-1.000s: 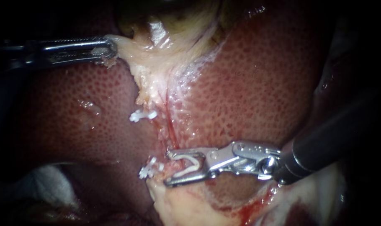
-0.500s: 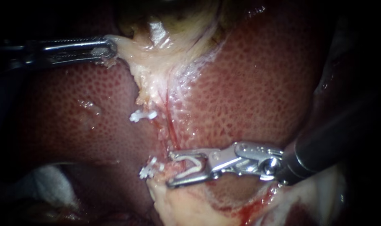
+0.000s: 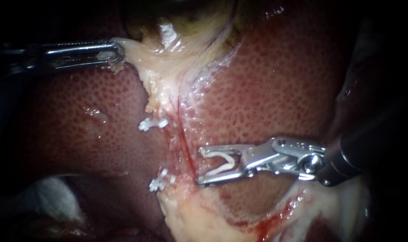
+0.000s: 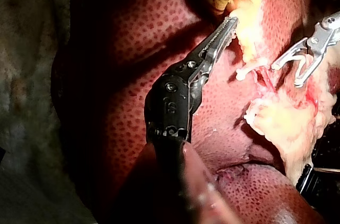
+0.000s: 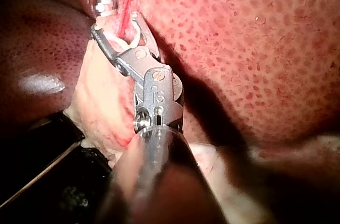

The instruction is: Clipping first clip right tube

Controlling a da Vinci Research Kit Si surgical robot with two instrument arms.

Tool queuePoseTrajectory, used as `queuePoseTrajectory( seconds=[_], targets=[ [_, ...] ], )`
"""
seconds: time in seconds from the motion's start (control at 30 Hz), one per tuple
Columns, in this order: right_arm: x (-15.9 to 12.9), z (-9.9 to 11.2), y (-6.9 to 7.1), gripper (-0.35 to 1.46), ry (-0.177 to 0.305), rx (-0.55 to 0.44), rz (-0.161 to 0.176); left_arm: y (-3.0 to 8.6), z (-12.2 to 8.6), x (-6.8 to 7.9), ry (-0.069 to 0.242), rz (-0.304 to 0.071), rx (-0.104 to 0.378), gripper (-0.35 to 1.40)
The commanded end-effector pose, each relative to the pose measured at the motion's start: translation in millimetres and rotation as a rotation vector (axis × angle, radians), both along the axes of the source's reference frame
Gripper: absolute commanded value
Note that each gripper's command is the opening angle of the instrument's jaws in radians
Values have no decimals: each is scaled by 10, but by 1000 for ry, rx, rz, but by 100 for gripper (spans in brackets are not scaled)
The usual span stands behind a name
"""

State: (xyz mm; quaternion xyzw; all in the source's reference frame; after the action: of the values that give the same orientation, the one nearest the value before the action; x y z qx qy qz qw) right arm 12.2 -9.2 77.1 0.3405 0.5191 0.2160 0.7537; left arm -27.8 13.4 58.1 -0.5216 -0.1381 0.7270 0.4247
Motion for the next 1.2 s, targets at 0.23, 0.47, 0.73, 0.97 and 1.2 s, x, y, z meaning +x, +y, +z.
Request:
queuePoseTrajectory(
  seconds=[0.23,0.47,0.73,0.97,1.2],
  targets=[
    [17,9,-6,49,-5,-8,7,0,0,-1,-1,2,1,-35],
    [37,15,-7,49,-11,-11,16,-1,-1,-3,-3,3,1,-35],
    [54,17,-21,49,-1,-9,-9,-1,-1,-3,-2,2,0,-35],
    [59,9,-27,49,19,12,-28,-2,0,-5,-3,4,0,-35],
    [62,14,-28,49,11,32,-21,-2,0,-5,-3,3,0,-35]
  ],
)
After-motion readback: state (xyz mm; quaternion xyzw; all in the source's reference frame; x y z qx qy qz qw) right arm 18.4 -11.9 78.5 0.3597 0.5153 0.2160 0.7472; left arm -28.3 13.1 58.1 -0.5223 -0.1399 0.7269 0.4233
